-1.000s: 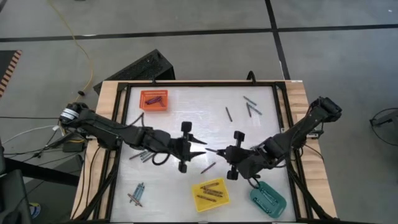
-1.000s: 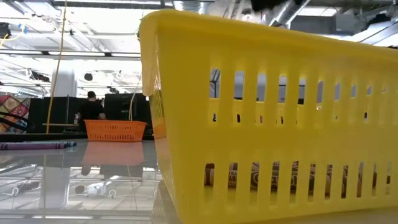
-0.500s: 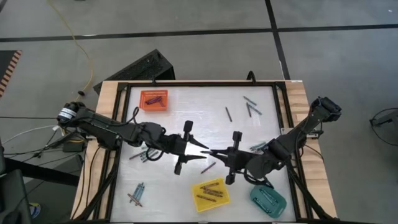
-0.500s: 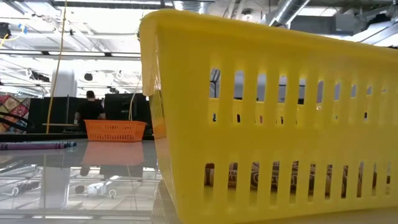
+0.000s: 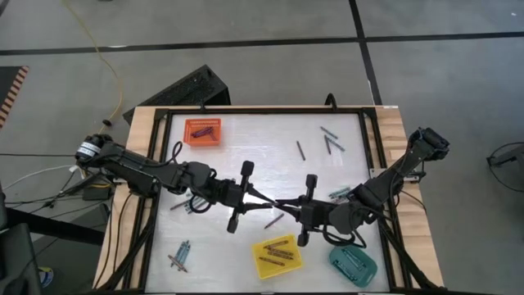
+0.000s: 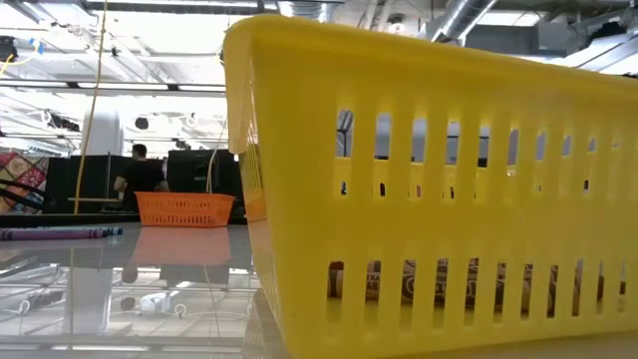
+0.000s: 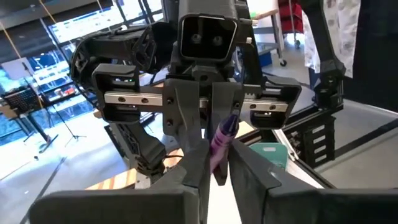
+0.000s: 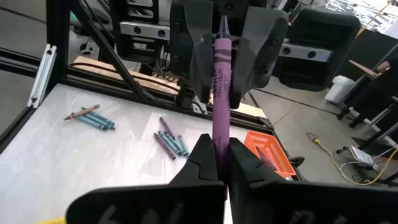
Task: Sort crayons
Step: Put the purple crayon into the orange bin
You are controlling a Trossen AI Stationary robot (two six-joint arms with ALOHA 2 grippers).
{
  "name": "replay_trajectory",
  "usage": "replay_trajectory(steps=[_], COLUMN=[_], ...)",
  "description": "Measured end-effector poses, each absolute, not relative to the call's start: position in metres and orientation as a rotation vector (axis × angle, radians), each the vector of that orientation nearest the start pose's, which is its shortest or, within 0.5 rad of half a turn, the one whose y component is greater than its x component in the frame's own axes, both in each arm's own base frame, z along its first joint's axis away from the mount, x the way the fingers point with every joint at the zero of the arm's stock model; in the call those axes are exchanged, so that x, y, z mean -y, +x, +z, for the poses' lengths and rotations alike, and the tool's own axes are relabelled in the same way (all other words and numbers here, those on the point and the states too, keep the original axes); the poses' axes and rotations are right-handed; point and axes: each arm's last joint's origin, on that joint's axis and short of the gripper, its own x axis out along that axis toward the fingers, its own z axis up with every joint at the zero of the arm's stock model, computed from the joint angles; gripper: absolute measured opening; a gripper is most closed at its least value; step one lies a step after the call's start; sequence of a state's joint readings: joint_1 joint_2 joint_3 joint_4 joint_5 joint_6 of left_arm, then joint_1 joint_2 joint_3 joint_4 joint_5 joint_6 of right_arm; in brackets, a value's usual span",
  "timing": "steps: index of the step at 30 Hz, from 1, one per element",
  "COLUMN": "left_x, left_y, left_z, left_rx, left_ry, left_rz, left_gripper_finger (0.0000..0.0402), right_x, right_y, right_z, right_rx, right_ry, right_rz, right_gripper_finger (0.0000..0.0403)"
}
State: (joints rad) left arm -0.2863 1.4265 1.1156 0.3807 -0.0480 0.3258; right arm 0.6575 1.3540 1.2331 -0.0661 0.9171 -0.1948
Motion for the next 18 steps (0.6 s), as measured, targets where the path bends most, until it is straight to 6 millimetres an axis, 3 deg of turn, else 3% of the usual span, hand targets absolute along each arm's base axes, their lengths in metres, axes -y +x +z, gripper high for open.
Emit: replay_trajectory(steps=[12,18], left_x=[0.0927,0.0926], left_y=[0.3168,0.3168], left_z=[0.3548,0.3546], left_rx=[0.123,0.126], left_ry=[0.311,0.342], left_rz=[-0.251,-0.247], left_gripper_finger=[0.0036,0.0007], right_x=[-0.1631,-0.163], right_y=[0.2505,0.2505], right_z=[0.377,0.3767], right_rx=[-0.144,-0.143], right_ry=[-0.308,-0.284], right_rz=[-0.242,-0.244], right_gripper_finger=[0.0008,0.001])
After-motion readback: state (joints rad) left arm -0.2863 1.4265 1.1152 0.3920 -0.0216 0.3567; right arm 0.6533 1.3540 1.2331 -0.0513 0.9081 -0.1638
